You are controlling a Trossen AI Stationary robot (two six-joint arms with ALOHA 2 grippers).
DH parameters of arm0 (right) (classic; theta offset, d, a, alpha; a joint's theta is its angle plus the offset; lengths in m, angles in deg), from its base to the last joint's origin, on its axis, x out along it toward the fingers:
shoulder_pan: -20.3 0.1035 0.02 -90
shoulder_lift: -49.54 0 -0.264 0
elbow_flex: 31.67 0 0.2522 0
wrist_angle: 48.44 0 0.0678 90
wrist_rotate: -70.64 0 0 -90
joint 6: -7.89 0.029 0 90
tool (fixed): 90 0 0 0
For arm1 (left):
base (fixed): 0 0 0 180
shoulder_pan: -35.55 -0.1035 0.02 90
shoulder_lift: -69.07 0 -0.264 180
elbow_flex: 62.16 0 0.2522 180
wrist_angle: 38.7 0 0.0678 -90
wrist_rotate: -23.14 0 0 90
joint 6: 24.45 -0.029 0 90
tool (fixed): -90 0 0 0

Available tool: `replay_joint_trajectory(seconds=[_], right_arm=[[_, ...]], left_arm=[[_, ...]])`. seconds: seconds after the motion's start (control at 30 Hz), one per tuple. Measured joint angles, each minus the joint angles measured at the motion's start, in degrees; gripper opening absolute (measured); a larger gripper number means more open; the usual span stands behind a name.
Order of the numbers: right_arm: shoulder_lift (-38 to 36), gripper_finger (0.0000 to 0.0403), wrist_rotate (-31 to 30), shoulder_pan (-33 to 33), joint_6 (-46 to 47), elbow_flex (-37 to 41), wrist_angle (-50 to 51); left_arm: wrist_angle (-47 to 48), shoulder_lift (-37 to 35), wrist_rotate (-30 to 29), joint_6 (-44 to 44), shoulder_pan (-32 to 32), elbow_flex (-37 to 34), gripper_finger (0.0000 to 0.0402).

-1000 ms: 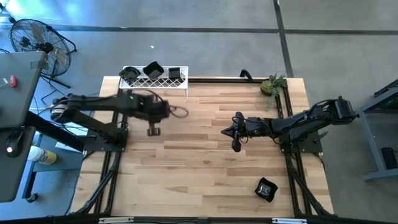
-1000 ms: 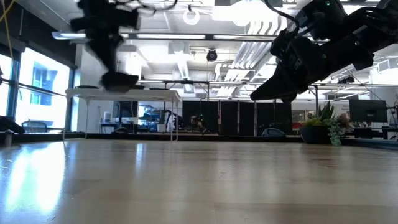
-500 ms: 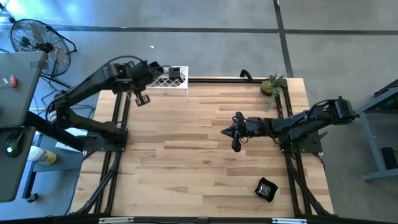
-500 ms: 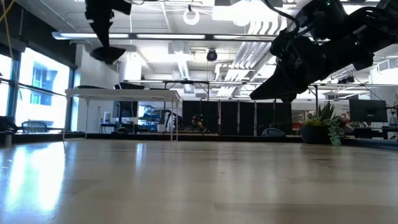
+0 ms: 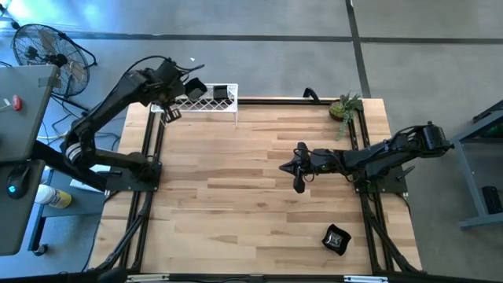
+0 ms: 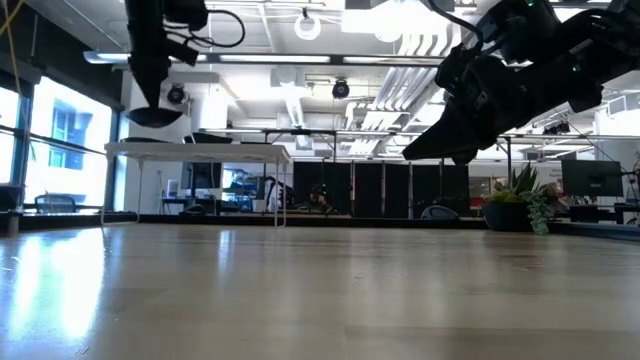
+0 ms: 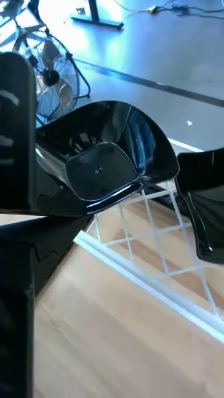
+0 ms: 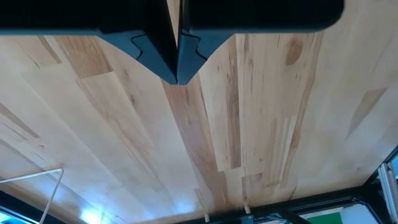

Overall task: Pick & Place Mini shaped plates
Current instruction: Stack the black leaf-shaped plate on top of the black leaf-shaped plate on the shelf

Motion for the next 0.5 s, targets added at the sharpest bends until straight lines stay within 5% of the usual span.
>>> replay_joint_trajectory(seconds=[0.5], right_arm=[[0.0,0.0002,0.0,0.0,-0.3,0.0,0.0]], left_arm=[[-5.8,0.0,-1.1,-6.5,-5.8,-5.1,0.0]])
